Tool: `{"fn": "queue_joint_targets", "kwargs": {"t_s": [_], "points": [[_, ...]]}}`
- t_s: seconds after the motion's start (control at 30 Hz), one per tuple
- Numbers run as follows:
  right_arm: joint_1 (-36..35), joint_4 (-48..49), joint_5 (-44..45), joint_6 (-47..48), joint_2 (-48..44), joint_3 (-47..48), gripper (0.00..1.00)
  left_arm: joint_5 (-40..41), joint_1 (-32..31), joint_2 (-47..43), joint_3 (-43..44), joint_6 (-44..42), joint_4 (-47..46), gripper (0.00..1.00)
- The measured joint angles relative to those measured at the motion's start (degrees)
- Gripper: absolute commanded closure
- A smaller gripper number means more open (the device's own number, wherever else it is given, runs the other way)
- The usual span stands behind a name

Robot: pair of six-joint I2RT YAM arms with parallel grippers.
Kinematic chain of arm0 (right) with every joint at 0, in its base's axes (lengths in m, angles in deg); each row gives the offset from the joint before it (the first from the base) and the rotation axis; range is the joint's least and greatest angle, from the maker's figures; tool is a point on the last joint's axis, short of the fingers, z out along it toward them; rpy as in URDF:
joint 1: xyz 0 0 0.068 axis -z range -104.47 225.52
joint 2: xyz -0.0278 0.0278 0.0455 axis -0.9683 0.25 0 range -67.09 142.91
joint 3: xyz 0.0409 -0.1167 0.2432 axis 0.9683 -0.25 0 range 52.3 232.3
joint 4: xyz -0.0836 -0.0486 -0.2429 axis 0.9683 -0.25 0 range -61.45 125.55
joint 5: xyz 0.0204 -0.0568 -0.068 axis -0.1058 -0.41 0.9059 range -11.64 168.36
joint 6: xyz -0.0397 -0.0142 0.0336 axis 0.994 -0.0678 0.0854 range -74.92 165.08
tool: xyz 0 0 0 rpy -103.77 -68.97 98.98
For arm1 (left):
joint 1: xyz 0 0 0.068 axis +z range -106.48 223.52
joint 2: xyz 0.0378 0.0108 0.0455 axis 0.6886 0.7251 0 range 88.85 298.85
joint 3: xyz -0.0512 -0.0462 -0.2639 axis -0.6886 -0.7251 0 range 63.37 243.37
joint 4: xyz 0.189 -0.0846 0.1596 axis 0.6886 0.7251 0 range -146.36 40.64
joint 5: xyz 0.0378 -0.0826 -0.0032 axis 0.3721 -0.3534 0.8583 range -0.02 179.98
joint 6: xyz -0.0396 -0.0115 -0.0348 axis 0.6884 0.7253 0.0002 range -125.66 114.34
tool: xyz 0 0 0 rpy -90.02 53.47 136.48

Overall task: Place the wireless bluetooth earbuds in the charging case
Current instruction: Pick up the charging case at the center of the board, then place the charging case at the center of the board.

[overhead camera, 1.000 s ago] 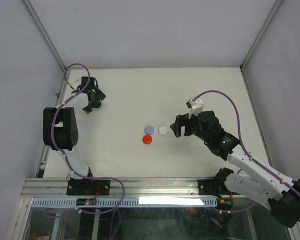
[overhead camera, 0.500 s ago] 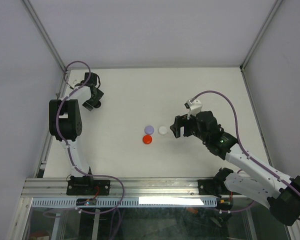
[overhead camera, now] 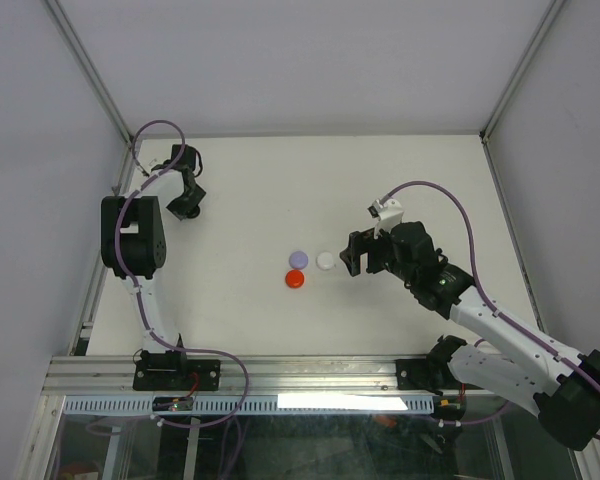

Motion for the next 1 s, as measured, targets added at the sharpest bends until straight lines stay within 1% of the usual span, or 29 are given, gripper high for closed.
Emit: {"fn": "queue_joint_targets", "kwargs": {"t_s": [0.13,0.27,0.43,0.53,0.77,1.0], "points": [[0.00,-0.02,-0.02,0.00,0.00,0.00,0.17,-0.33,-0.11,-0.26,-0.57,-2.75,-0.55,0.53],[0.00,-0.04,-0.04,-0.02,0.00,0.00,0.17,-0.79,-0.92,-1.77,-2.56,-6.38,-0.94,0.54],[0.00,-0.09,-0.02,-0.02,-0.02,0.00,0.17,-2.97,-5.46,-6.10,-8.00,-10.29,-0.46,0.53],[0.00,-0.15,-0.02,-0.04,-0.07,0.00,0.17,-3.58,-9.92,-9.31,-12.02,-11.61,0.11,0.52],[0.00,-0.96,0.00,-0.26,-0.39,0.00,0.17,-6.49,-22.73,-18.64,-21.18,-13.49,0.90,0.52],[0.00,-1.57,-0.07,-1.20,-1.11,0.00,0.17,-6.69,-36.13,-24.83,-26.75,-17.09,0.90,0.49]]}}
